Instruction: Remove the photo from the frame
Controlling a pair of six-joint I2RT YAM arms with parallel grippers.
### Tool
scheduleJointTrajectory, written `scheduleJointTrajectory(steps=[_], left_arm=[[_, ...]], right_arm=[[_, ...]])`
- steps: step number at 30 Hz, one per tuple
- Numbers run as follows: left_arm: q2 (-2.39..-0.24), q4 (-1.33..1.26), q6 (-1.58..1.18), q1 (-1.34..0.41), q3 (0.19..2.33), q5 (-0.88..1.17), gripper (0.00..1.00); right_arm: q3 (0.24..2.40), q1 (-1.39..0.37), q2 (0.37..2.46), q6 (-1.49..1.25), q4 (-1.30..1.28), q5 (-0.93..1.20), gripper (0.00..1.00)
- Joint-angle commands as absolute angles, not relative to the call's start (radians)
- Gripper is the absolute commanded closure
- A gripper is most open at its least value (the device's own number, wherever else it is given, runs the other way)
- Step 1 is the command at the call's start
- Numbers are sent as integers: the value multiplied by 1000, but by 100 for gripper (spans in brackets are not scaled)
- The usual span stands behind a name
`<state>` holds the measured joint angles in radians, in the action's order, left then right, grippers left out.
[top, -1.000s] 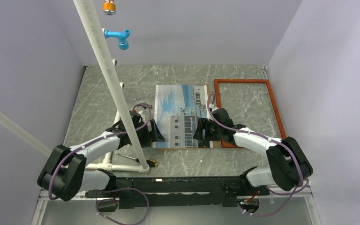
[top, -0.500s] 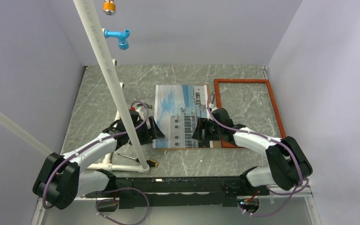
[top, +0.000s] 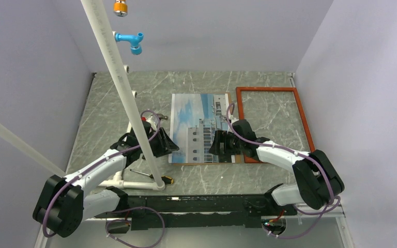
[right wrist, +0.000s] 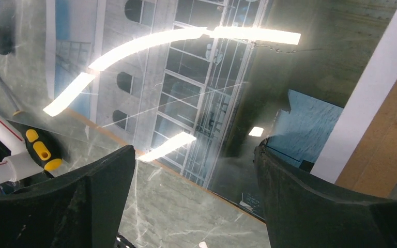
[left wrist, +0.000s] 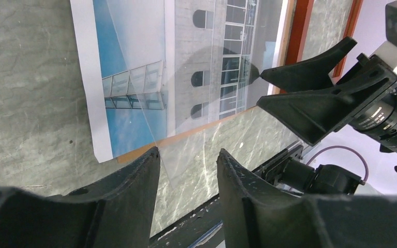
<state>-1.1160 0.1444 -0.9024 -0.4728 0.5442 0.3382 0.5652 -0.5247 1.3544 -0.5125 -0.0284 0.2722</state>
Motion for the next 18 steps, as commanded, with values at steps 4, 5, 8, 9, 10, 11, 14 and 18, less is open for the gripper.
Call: scheduleJointTrajectory(steps=[4, 5, 8, 9, 10, 11, 14, 18], left_arm=[[-1120, 64, -940, -476, 540, 326, 63], [-1124, 64, -939, -476, 541, 325, 66], [-1129, 63, -936, -477, 541, 323, 75], [-1129, 61, -936, -476, 539, 320, 79], [-1129, 58, -935, -476, 537, 320, 81], [-1129, 59, -935, -477, 536, 319, 83], [-1129, 64, -933, -476, 535, 319, 86], [-1121, 66, -939, -477, 532, 321, 85]], right_arm=[[589, -642, 1335, -470, -12, 190, 10], [599, -673, 1325, -459, -24, 142, 9], [623, -767, 1292, -418, -41, -3, 6], [623, -800, 1279, -397, -35, -69, 5], [622, -833, 1265, -372, -26, -125, 5], [620, -878, 1253, -345, -13, -173, 4], [594, -984, 1212, -238, 59, -310, 4], [531, -1131, 1187, -34, 250, -483, 5]])
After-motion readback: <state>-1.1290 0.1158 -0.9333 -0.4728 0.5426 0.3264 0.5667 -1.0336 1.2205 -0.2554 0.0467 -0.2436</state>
